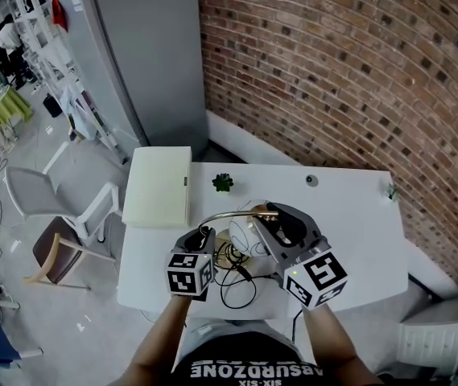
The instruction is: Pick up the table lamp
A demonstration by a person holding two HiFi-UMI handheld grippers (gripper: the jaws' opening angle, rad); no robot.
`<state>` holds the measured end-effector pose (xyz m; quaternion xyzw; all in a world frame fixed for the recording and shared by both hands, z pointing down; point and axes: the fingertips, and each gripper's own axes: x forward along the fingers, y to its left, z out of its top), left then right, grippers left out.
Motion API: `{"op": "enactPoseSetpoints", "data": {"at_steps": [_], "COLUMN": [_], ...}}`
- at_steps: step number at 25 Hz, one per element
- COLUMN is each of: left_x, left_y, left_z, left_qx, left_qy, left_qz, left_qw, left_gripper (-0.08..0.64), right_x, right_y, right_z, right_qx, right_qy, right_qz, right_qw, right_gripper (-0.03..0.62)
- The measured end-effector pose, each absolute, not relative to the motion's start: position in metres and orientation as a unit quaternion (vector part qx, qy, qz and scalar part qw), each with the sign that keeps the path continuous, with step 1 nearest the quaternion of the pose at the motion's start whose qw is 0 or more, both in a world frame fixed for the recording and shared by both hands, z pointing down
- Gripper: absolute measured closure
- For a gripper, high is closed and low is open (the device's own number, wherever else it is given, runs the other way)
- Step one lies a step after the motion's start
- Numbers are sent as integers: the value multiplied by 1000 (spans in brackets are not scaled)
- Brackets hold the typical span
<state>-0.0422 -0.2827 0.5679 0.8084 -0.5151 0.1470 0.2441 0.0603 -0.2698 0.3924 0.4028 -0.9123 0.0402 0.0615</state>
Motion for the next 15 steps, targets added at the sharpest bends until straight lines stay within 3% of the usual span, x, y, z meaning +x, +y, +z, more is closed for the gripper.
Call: {"op": "enactPoseSetpoints", "data": {"at_steps": [15], "left_x": [-33], "left_y": [-278], "left_z": [559], "left_qx": [814], "left_qy": [-506], "left_qz": [144], "left_qw": [246], "left_gripper": [514], "right_x": [65], "right_y": [-267], "right_z": [380], "right_qx": [409], "right_qy": [-910], "right_qz": [33], "right_qw": [63], "right_gripper": [465]}}
